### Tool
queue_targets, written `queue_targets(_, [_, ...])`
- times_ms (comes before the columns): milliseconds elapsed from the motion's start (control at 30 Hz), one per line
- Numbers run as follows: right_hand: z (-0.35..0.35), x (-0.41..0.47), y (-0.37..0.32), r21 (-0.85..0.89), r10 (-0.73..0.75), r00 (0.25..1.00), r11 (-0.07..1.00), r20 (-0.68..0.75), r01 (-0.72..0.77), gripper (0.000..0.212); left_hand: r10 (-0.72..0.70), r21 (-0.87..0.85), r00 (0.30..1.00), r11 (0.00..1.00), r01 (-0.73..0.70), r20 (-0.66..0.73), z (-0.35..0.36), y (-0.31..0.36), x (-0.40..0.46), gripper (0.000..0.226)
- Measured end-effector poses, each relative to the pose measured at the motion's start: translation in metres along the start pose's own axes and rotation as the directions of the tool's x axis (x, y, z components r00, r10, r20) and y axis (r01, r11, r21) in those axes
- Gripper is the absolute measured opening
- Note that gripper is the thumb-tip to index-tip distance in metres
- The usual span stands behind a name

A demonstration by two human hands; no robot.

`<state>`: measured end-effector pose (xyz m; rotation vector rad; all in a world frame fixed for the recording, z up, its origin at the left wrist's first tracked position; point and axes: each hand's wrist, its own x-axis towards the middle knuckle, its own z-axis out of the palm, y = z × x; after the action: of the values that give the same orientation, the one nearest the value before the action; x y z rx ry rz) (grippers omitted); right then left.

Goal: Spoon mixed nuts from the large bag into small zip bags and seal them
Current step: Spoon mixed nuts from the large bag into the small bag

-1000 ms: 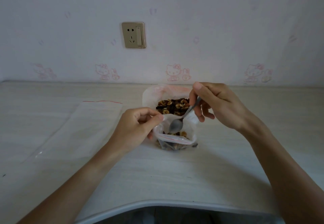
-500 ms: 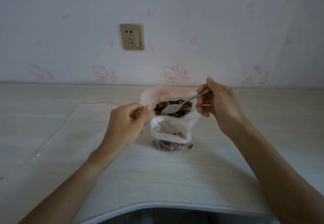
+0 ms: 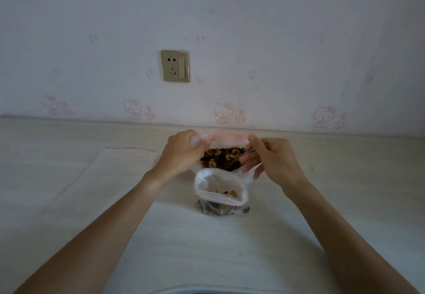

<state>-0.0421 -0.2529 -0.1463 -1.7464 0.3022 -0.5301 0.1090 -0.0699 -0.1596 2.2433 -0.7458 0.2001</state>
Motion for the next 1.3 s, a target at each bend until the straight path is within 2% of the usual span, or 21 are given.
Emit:
queue_targets(100, [0.004, 0.0, 0.001, 0.044, 0.038, 0.998, 0.998, 0.044, -0.04, 0.036, 0.03, -0.106, 0.999, 0.994, -0.031, -0.009, 0.003, 0.004, 0.001, 0.022])
queue_targets(267, [0.005, -0.002, 0.001, 0.036, 0.026, 0.992, 0.999, 0.121, -0.031, 0.027, 0.011, -0.238, 1.0, 0.971, -0.007, 0.013, 0.004, 0.015, 0.002, 0.022])
queue_targets(400, [0.004, -0.002, 0.001, 0.029, 0.045, 0.995, 0.998, 0.084, -0.048, 0.026, -0.017, -0.315, 0.999, 0.949, 0.006, -0.032, 0.003, 0.021, 0.0, 0.019])
queue_targets(533, [0.006, -0.002, 0.001, 0.046, 0.075, 0.993, 0.996, 0.094, -0.079, 0.026, -0.019, -0.382, 1.0, 0.924, 0.017, -0.003, 0.003, 0.021, -0.005, 0.023])
queue_targets(667, [0.006, -0.001, 0.001, 0.089, 0.105, 0.992, 0.99, 0.076, -0.111, 0.027, -0.082, -0.474, 0.996, 0.876, 0.089, 0.034, 0.004, 0.014, -0.009, 0.028])
queue_targets(1133, [-0.002, 0.002, 0.003, 0.217, 0.165, 0.984, 0.961, 0.06, -0.174, 0.03, -0.085, -0.491, 0.996, 0.867, 0.085, 0.023, 0.007, 0.015, -0.01, 0.027])
queue_targets(1300, [-0.006, 0.005, 0.004, 0.326, 0.187, 0.981, 0.926, 0.047, -0.192, 0.027, -0.102, -0.498, 0.994, 0.86, 0.107, 0.037, 0.005, 0.017, -0.011, 0.027])
